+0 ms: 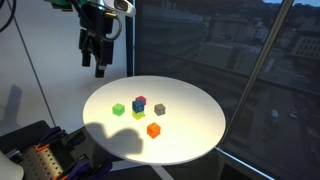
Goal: Put the pink block over the green block
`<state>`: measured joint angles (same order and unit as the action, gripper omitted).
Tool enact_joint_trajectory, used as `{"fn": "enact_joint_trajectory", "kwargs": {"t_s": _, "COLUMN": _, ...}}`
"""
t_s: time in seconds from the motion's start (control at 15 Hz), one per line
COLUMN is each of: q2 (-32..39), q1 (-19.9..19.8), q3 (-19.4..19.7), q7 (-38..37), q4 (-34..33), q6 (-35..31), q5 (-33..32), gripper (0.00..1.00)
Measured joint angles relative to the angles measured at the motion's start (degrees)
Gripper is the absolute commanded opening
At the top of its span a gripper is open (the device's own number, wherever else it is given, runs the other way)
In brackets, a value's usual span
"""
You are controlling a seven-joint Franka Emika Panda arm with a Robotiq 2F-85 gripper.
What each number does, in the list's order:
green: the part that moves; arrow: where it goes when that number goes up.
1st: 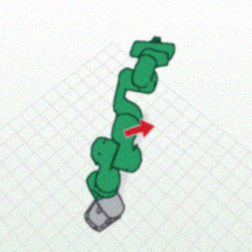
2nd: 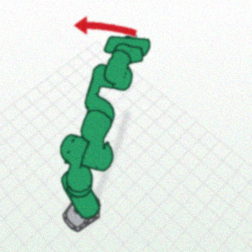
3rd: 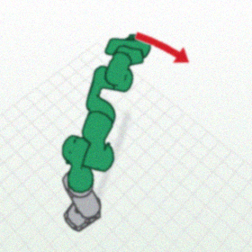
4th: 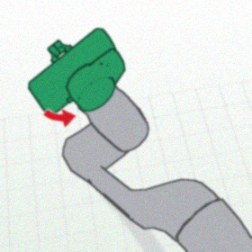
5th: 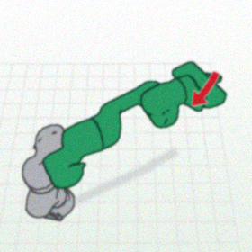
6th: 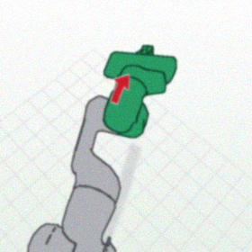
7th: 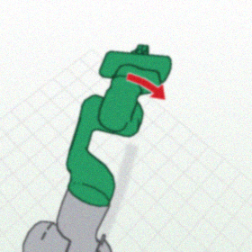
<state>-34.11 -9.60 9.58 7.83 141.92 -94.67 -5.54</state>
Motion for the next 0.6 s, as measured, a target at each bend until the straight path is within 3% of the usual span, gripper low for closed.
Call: {"fn": "enact_joint_trajectory", "kwargs": {"t_s": 0.6, "q2": 1.69, "q1": 4.1, "q3": -5.35, "q7": -5.53, "q4": 0.24, "q6": -10.78, "q5": 0.08, "gripper": 1.0}}
